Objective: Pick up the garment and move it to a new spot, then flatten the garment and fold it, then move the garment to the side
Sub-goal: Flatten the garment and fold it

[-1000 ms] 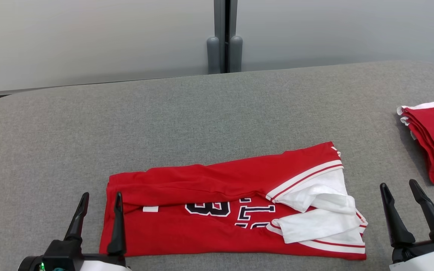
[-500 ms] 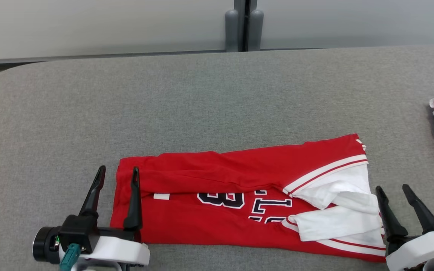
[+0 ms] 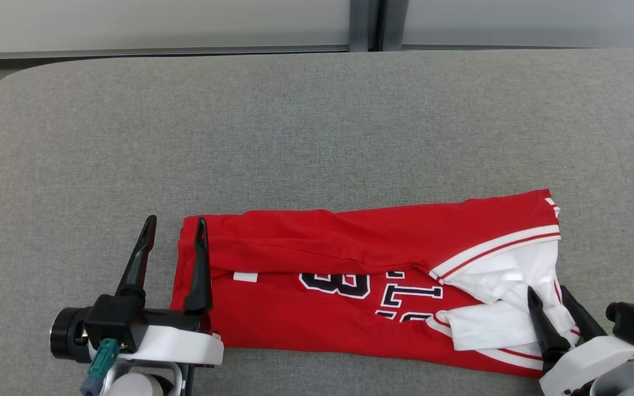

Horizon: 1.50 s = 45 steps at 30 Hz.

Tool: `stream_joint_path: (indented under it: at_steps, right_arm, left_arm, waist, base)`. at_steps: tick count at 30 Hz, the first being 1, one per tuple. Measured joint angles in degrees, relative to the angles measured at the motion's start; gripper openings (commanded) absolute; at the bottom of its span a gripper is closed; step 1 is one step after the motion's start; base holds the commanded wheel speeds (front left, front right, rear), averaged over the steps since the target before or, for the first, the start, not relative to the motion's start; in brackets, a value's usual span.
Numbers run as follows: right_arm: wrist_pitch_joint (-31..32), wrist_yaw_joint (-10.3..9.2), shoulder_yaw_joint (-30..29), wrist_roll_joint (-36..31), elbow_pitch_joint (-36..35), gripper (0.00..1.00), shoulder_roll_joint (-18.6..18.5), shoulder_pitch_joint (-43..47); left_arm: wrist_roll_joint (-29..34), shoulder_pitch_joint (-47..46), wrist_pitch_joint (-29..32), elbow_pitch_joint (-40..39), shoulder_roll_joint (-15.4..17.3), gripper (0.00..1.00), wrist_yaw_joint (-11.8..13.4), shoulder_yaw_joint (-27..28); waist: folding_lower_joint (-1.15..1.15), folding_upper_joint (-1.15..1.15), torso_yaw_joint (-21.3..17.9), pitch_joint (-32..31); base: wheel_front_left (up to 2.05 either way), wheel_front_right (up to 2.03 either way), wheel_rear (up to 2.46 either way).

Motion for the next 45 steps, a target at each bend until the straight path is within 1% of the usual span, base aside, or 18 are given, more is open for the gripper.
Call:
stream_joint_path:
  at_steps: [1,2,5,11,13,18,23,26,29,33,36,40,42,45]
  right_arm:
    - [-0.03,0.00,0.64,0.42,0.25,0.27,-0.02,-0.21]
    - [-0.03,0.00,0.64,0.42,0.25,0.00,-0.02,-0.21]
    - [-0.73,0.12,2.58,1.14,0.56,0.00,0.35,-0.32]
    - [-4.27,0.53,2.47,2.27,1.29,0.00,-0.40,-0.36]
    - [-4.99,0.54,1.55,2.53,1.23,0.00,-1.25,0.09]
    - [-6.22,0.26,-2.67,2.77,1.11,0.00,-5.22,0.96]
    - [-6.68,0.26,-6.52,2.59,1.01,0.00,-7.55,1.33]
    - [-6.71,0.25,-7.38,2.03,0.09,0.00,-8.00,1.53]
    - [-6.66,0.25,-7.49,0.53,-3.26,0.00,-7.99,1.43]
    - [-3.61,0.24,-7.58,-3.47,-11.09,0.00,-7.10,0.10]
    - [0.31,0.20,-6.39,-6.31,-18.20,0.00,-5.32,-1.51]
    - [5.68,0.20,-0.66,-7.76,-25.13,0.00,-2.10,-4.26]
    - [8.12,0.20,3.19,-7.82,-26.49,0.00,-0.25,-5.43]
    - [11.70,0.19,8.75,-7.51,-25.84,0.00,2.02,-6.75]
  left_arm:
    - [0.08,0.00,0.00,-0.01,-0.14,1.00,-0.08,0.19]
    - [0.08,0.00,0.00,-0.01,-0.14,1.00,-0.08,0.19]
    - [0.47,0.02,0.00,-0.09,-0.36,1.00,-0.25,0.98]
    - [0.96,0.18,0.00,-0.09,-0.55,1.00,-0.58,2.59]
    - [1.00,0.55,-0.01,-0.10,-0.57,1.00,-0.77,3.24]
    - [1.15,1.32,-0.01,-0.09,-0.92,1.00,-1.00,4.05]
    - [1.46,2.25,0.00,-0.02,-1.23,1.00,-1.43,4.36]
    - [1.48,2.27,0.00,0.01,-1.42,1.00,-1.54,4.52]
    - [1.48,2.54,0.00,-0.01,-1.49,1.00,-1.59,4.91]
    - [1.48,3.26,-0.01,-0.05,-1.55,1.00,-1.78,5.37]
    - [1.48,3.37,-0.01,-0.12,-1.68,1.00,-2.00,5.42]
    - [1.48,3.35,-0.01,0.05,-2.00,1.00,-2.54,5.10]
    - [1.47,3.30,-0.01,0.14,-2.19,1.00,-2.58,4.75]
    - [1.44,2.88,-0.01,0.37,-2.47,1.00,-2.80,4.32]
  waist:
    - [0.00,0.00,-0.09,0.02]
    - [0.00,0.00,-0.09,0.02]
    - [0.00,0.00,-0.44,0.18]
    - [0.00,0.00,-1.25,-0.18]
    - [0.00,0.00,-1.55,-0.55]
    - [0.00,0.00,-2.26,-1.65]
    - [0.00,0.00,-2.71,-2.70]
    - [0.00,0.00,-2.92,-3.22]
    - [0.00,0.00,-3.24,-3.76]
    - [0.00,0.00,-3.90,-4.59]
    - [0.00,0.00,-4.29,-5.18]
    - [0.00,0.00,-4.03,-5.83]
    - [0.00,0.00,-3.53,-6.02]
    - [0.00,0.00,-2.44,-6.04]
  base:
    - [0.00,0.00,0.00]
    - [0.00,0.00,0.00]
    - [0.00,0.00,0.00]
    - [0.00,0.00,0.00]
    - [0.00,0.00,0.00]
    - [0.00,0.00,0.00]
    - [0.00,0.00,0.00]
    - [0.00,0.00,0.00]
    - [0.00,0.00,0.00]
    - [0.00,0.00,0.00]
    - [0.00,0.00,0.00]
    - [0.00,0.00,0.00]
    - [0.00,0.00,0.00]
    - [0.00,0.00,0.00]
